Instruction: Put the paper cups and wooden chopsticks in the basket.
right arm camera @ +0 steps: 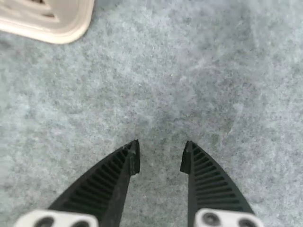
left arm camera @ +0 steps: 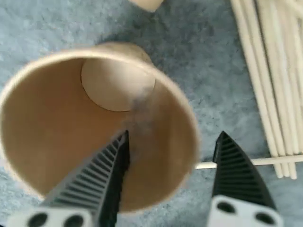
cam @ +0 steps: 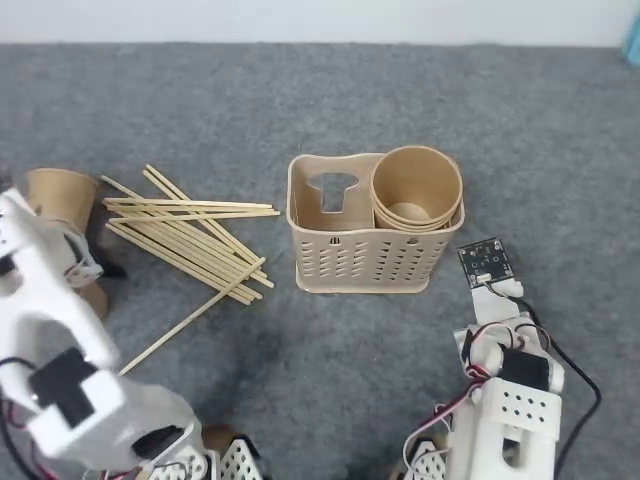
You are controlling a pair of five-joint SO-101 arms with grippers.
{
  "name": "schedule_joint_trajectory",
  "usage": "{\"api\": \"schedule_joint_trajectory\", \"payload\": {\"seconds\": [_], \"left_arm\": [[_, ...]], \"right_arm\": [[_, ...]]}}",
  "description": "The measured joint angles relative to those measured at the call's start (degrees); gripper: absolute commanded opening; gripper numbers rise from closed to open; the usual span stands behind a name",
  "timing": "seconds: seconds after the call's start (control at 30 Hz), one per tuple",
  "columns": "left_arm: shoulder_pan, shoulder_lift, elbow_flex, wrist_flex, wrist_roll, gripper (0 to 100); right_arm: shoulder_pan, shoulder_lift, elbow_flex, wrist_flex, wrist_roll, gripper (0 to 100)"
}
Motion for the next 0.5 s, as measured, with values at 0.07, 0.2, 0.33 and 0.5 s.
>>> {"api": "schedule_joint_trajectory", "payload": {"seconds": [0.07, 0.2, 0.33, 0.5], "left_arm": [[0.2, 2.4, 0.0, -0.4, 0.0, 27], [0.0, 6.2, 0.0, -1.8, -1.9, 21], [0.0, 7.4, 0.0, -2.2, -6.8, 7], [0.1, 7.4, 0.0, -5.2, -12.4, 1]], "right_arm": [[0.0, 0.0, 0.0, 0.0, 0.0, 16.2], [0.0, 0.0, 0.0, 0.0, 0.0, 16.2], [0.0, 0.0, 0.0, 0.0, 0.0, 16.2], [0.0, 0.0, 0.0, 0.0, 0.0, 16.2]]}}
